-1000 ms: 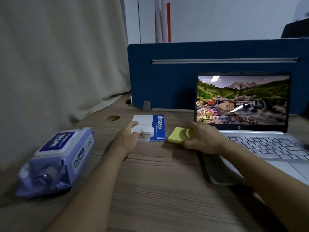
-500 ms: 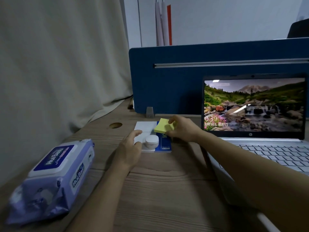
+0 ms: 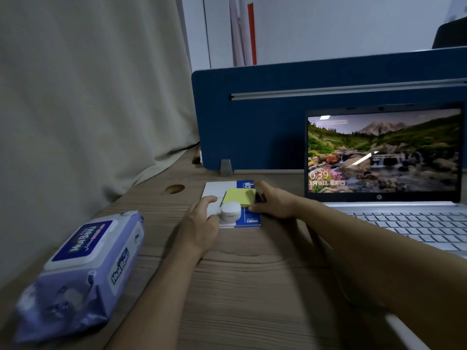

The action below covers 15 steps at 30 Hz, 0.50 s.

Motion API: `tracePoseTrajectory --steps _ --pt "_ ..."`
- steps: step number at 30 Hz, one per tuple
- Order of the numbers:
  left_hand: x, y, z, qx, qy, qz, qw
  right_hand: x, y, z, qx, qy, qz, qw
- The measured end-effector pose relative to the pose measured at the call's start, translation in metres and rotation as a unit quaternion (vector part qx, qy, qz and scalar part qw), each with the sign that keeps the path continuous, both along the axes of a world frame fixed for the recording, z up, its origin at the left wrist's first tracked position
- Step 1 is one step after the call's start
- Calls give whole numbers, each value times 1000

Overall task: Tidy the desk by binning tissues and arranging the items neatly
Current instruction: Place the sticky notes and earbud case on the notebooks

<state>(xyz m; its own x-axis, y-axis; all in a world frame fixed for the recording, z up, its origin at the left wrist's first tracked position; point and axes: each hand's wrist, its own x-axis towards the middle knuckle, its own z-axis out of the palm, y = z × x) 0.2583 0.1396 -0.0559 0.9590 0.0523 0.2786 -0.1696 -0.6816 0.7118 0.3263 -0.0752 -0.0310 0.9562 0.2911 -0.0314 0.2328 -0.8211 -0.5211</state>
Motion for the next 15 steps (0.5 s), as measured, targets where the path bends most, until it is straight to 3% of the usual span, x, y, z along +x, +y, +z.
tracePoseTrajectory --steps 6,12,15 --pt "-1 -3 0 62 27 15 998 -38 -13 5 -54 11 28 998" --pt "-4 0 0 56 26 -27 998 -72 -9 9 -55 12 40 998" --pt "-5 -2 -1 40 25 -54 997 -84 -16 12 -99 1 22 995"
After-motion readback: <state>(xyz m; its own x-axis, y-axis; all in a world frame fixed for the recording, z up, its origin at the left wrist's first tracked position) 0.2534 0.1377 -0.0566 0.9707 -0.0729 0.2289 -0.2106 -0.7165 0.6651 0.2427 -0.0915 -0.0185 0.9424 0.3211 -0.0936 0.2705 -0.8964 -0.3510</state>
